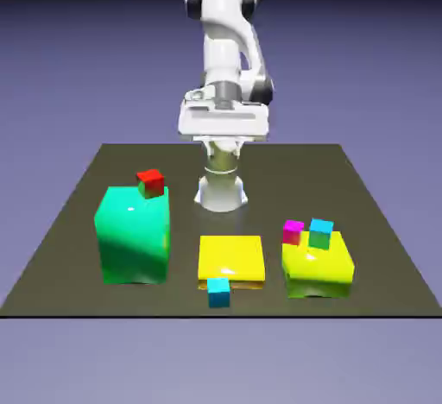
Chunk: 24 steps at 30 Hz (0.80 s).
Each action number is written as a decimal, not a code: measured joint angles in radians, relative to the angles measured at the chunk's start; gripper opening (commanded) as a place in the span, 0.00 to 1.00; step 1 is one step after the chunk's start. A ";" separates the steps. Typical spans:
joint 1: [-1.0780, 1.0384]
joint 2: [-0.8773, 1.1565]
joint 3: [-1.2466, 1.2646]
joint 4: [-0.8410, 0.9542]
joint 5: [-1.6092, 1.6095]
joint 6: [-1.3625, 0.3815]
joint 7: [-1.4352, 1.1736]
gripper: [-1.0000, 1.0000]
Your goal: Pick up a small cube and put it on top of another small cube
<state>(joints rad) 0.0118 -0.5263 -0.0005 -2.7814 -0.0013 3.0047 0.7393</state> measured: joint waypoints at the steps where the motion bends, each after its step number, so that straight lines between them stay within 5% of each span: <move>1: 0.000 0.036 0.000 0.024 -0.001 -0.027 -0.001 0.50; 24: -0.004 0.870 -0.011 0.568 -0.025 -0.642 -0.033 0.50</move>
<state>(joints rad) 0.0074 0.3435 -0.0114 -2.2130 -0.0259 2.3623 0.7061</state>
